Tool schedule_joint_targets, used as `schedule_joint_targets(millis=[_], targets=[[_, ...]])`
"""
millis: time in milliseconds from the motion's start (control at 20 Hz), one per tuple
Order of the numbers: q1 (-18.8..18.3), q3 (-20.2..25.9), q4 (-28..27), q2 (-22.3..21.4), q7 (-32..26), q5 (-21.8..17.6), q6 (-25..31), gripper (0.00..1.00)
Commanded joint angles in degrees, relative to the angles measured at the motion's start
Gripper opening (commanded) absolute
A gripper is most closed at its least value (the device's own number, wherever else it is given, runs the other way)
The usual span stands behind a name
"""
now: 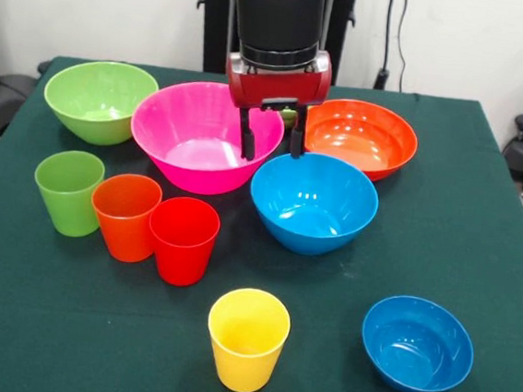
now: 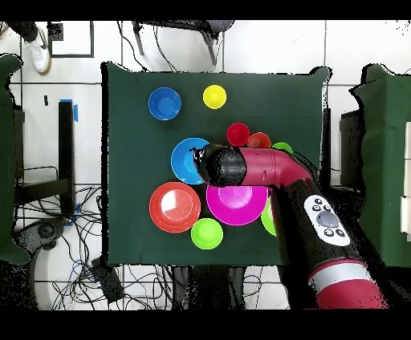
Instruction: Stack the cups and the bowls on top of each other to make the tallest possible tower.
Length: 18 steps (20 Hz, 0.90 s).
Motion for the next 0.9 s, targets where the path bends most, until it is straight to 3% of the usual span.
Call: schedule_joint_targets(millis=[50, 650, 900], targets=[[2.1, 1.1, -5.6, -0.9, -2.1, -4.8, 1.1, 1.0], [-0.6, 1.8, -6.7, -2.8, -5.1, -6.4, 3.0, 1.0], [-2.6, 2.7, -8.5, -1.7, -7.3, -6.9, 3.9, 1.0]])
